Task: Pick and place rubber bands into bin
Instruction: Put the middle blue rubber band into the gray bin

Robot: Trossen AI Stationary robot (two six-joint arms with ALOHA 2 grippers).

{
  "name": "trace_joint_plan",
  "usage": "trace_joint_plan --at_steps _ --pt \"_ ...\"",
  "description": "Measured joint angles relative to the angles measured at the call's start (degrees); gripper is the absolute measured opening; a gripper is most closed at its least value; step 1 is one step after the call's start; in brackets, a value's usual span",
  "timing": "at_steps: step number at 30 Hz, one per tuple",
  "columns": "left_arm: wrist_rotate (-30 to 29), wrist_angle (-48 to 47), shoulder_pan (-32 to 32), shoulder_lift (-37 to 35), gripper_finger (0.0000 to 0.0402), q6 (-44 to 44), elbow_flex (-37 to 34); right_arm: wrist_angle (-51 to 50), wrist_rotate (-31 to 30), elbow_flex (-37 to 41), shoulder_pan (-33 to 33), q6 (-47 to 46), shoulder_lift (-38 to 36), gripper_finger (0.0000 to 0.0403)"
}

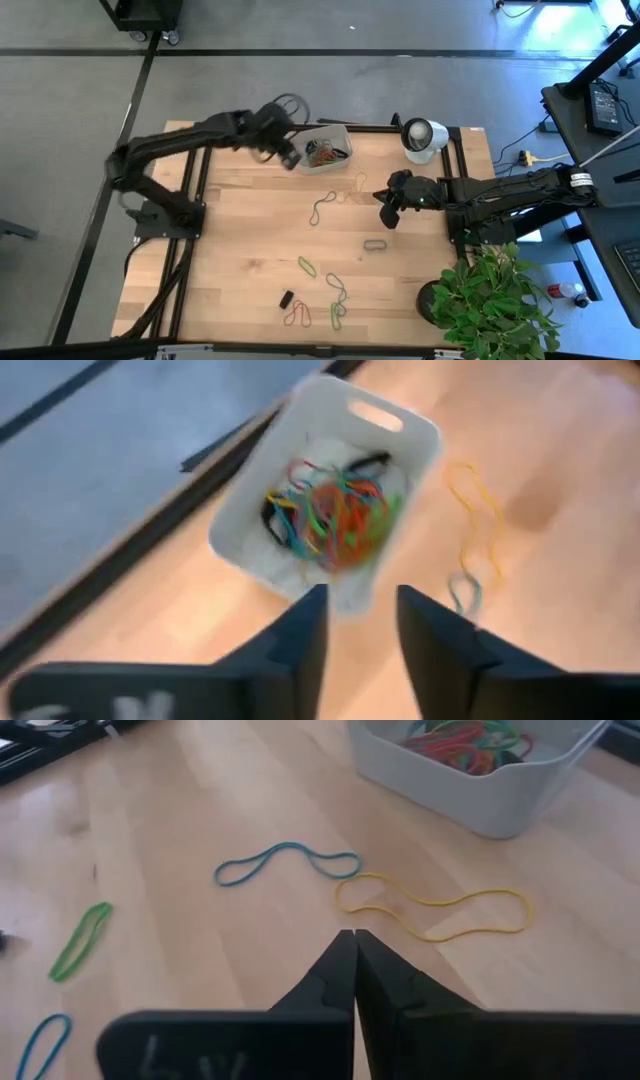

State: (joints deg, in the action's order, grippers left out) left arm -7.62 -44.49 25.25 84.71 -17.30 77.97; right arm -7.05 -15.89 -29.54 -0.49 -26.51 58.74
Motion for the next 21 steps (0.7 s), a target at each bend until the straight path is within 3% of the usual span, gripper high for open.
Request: trace_joint_plan --at_steps 4,6,13,18,21 --pt "0.0 2.7 -3.4 -11.2 0.0029 -3.5 -12.7 0.0 -0.1 0.0 -0.5 0.0 0.0 0.0018" --pt "0.0 5.5 -5.7 -16.7 0.0010 -5.5 -19.5 0.0 -0.1 0.0 -0.5 0.5 0.0 0.0032" --pt "0.5 13.8 -15.9 -34.0 0.0002 -9.6 -39.9 -2.6 1.4 -0.6 1.3 5.2 0.4 0.0100" --pt "-0.6 17.4 -22.4 -43.4 0.0002 -12.3 -49.2 -16.2 3.5 -6.2 3.9 2.8 6.3 0.0140" --pt "-1.9 18.8 -24.8 -47.4 0.0003 -13.6 -52.5 -22.2 8.5 -10.2 4.7 1.2 12.1 0.0144"
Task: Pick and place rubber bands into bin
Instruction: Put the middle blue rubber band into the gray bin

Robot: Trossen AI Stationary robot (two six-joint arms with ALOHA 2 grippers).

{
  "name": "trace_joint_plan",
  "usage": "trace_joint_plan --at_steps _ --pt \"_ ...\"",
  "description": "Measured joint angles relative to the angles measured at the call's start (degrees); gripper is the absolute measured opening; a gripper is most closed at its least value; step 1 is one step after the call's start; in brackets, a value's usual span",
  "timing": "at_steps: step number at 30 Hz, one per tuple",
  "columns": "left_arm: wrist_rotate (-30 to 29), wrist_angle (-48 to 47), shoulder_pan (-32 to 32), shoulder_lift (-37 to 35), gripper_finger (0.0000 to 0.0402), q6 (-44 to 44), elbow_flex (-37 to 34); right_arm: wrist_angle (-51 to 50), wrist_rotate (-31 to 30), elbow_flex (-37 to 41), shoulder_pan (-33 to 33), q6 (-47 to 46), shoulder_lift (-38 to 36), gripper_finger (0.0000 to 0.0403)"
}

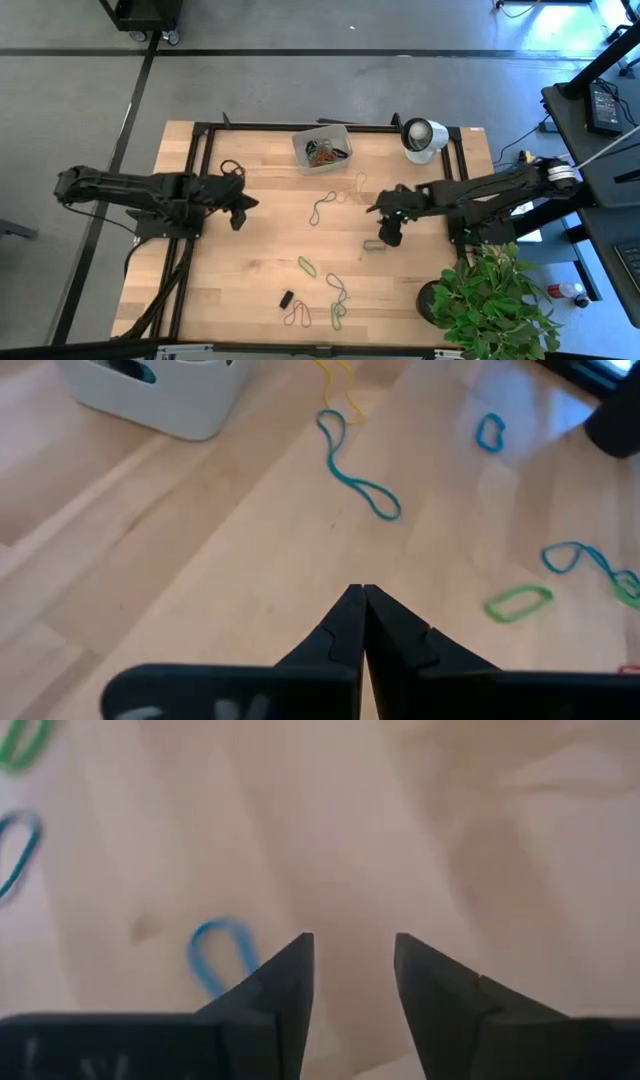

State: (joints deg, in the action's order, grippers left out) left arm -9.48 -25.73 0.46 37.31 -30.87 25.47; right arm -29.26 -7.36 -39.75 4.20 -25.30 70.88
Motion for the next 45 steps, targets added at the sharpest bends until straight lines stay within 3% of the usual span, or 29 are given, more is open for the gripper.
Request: trace_joint_plan --at_steps 9,21,24,30,36,45 --pt "-0.4 0.8 -1.3 -5.2 0.0015 0.9 -2.5 -3.7 9.0 -6.7 2.6 -2.5 16.1 0.0115" --pt "1.5 1.4 -1.3 -5.3 0.0010 3.8 -2.5 -5.6 8.1 -11.3 6.6 -3.1 28.1 0.0104" --pt "4.5 6.2 -1.3 -5.4 0.0007 7.2 -2.5 -6.1 7.5 -11.3 7.1 -4.2 28.6 0.0089" --pt "6.5 13.8 -1.3 -5.3 0.0001 12.8 -2.5 -7.0 6.8 -11.7 7.3 -7.3 28.7 0.0009" --pt "5.8 14.2 -1.3 -5.3 0.0010 13.1 -2.5 -14.1 5.1 -16.6 5.6 -4.5 24.6 0.0003" --pt "1.5 14.4 -1.3 -5.3 0.0008 12.0 -2.5 -18.6 -1.1 -32.1 -6.6 7.7 19.8 0.0001"
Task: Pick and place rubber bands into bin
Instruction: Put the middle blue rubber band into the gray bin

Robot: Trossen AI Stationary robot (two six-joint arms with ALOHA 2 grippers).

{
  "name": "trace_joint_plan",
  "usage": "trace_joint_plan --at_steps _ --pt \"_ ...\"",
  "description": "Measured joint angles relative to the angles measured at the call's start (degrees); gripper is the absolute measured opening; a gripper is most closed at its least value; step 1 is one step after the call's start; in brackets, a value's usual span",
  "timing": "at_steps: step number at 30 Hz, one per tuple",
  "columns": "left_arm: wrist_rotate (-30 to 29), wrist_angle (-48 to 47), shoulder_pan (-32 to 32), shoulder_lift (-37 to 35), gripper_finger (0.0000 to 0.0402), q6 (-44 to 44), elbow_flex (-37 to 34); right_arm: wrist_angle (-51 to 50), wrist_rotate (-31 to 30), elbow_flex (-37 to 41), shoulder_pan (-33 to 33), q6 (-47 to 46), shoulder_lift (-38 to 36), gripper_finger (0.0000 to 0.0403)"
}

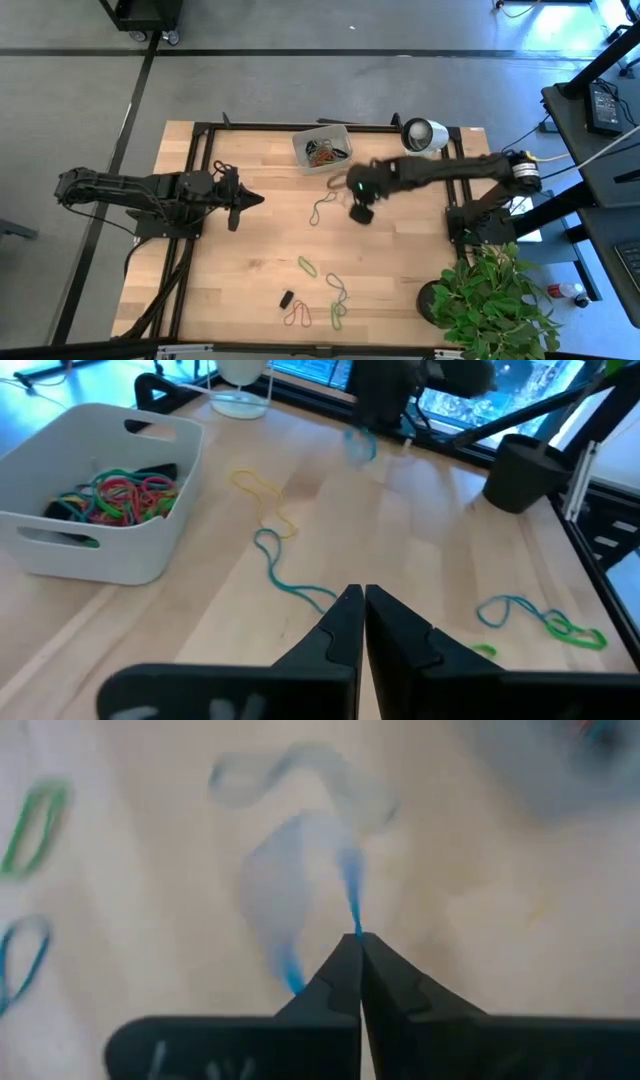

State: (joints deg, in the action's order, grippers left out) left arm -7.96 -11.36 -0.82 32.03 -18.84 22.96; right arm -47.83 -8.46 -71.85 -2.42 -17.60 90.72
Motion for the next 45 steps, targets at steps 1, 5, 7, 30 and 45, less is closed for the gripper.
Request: trace_joint_plan --at_steps 1,5,7,30,45 --pt "-0.1 0.0 0.0 0.0 0.0008 0.0 0.0 0.2 -0.7 -2.0 -1.3 2.4 0.5 0.0001" --pt "-1.1 0.0 0.0 0.0 0.0010 -1.4 0.0 1.0 -2.4 -10.9 -6.3 10.7 3.6 0.0001" --pt "-1.4 0.0 0.0 0.0 0.0010 -2.1 0.0 2.2 -2.5 -15.3 -8.6 14.6 6.6 0.0001" --pt "-1.5 0.0 0.0 0.0 0.0006 -7.0 0.0 2.1 -0.1 -41.0 -22.3 22.2 41.7 0.0081" --pt "-1.4 -0.2 0.0 0.0 0.0007 -5.9 0.0 -1.7 -1.1 -41.0 -22.7 16.4 33.1 0.0213"
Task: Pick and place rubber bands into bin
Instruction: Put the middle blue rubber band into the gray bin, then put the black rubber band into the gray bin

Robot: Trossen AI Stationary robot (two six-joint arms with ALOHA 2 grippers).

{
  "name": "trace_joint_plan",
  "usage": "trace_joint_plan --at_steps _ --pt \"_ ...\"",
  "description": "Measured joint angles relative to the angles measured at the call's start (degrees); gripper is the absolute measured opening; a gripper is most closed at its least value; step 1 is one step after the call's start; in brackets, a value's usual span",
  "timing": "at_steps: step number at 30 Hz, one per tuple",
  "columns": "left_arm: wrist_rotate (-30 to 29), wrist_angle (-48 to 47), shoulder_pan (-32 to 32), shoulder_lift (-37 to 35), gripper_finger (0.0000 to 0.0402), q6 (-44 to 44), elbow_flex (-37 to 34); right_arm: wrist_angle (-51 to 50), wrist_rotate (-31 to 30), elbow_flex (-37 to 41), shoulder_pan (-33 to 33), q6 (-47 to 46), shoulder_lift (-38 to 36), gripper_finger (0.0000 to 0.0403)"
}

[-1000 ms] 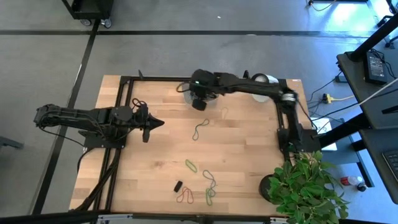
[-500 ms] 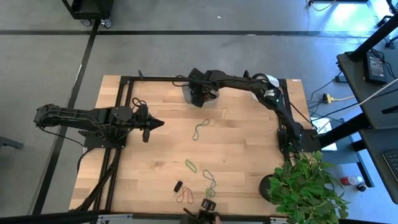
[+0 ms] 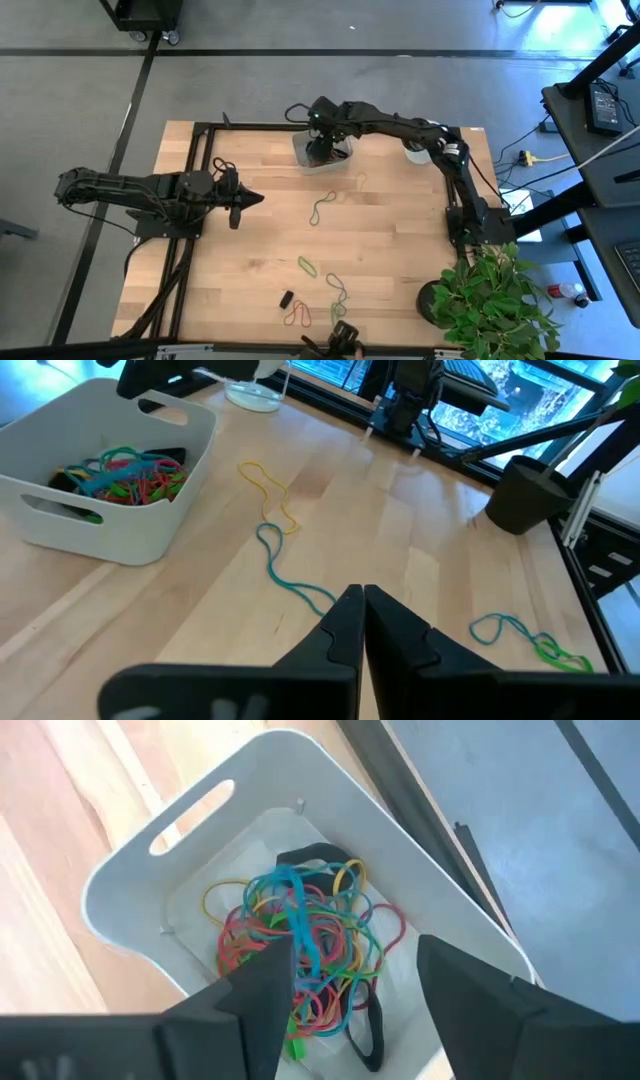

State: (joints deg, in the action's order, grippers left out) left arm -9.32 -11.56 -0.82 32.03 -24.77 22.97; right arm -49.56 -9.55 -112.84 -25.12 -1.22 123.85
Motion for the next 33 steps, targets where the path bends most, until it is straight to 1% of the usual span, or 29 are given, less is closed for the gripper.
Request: trace_joint_plan --at_steps 4,6,10,12,14,19,20,21,25,28,30,33 --pt "0.0 -0.6 0.0 0.0 0.0007 0.0 0.0 0.3 0.0 0.5 0.0 -0.5 0.0 0.0219" --pt "0.4 -0.8 0.0 0.0 0.0005 0.0 0.0 0.1 0.2 0.6 0.0 -2.6 0.0 0.0219" --pt "2.0 -1.1 0.0 0.0 0.0004 0.0 0.0 -0.5 0.6 0.7 0.4 -4.4 -1.2 0.0197" --pt "2.2 -1.1 0.0 0.0 0.0006 0.0 0.0 -0.5 0.5 0.7 1.0 -4.4 -2.6 0.0174" --pt "2.2 -1.2 0.0 0.0 0.0008 0.0 0.0 -0.9 0.6 0.7 2.1 -4.5 -4.3 0.0142" --pt "2.2 -1.7 0.0 0.0 0.0006 1.0 0.0 -4.2 0.3 0.6 6.9 -4.6 -9.1 0.0038" --pt "2.2 -1.9 0.0 0.0 0.0006 1.5 0.0 -5.1 0.2 0.6 8.2 -4.6 -9.9 0.0020" --pt "2.2 -2.1 0.0 0.0 0.0006 2.1 0.0 -5.6 0.1 0.6 9.6 -4.6 -10.5 0.0011" --pt "2.2 -2.3 0.0 0.0 0.0008 4.2 0.0 -7.7 0.1 0.6 15.0 -4.8 -11.5 0.0013" --pt "2.3 -2.3 0.0 0.0 0.0006 4.8 0.0 -8.9 0.1 1.1 18.7 -6.3 -11.5 0.0005" --pt "3.2 -2.3 0.0 0.0 0.0003 4.9 0.0 -7.4 -0.2 3.6 21.0 -8.1 -11.9 0.0004" --pt "4.6 -2.2 0.0 0.0 0.0001 5.0 0.0 -5.4 -3.2 10.8 24.3 -11.9 -13.9 0.0006"
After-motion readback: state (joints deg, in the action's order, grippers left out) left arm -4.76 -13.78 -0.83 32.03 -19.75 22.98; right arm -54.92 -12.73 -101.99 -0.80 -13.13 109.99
